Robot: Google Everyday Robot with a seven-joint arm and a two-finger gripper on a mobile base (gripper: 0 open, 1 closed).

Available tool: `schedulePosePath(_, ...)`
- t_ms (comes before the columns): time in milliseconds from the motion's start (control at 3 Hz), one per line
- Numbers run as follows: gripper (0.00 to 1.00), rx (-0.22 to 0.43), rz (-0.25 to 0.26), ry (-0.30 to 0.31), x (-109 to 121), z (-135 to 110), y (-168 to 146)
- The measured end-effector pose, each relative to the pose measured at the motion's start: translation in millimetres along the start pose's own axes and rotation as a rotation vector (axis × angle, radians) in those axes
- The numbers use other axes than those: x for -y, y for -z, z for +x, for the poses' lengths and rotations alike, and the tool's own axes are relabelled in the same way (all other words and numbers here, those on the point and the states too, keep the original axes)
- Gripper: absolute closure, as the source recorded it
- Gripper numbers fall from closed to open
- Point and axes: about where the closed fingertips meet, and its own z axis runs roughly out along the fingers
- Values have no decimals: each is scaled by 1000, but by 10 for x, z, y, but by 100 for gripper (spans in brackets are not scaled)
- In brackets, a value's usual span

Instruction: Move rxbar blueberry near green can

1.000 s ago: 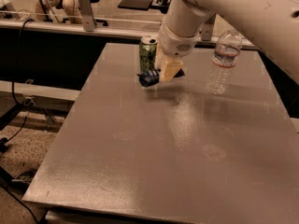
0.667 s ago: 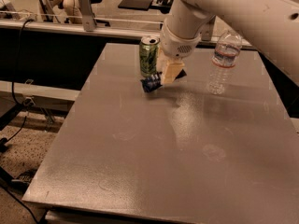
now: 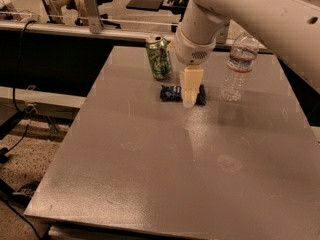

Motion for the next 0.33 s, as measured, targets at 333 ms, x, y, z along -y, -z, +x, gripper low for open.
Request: schedulePosePath(333, 0, 0, 0, 0, 0, 0, -1)
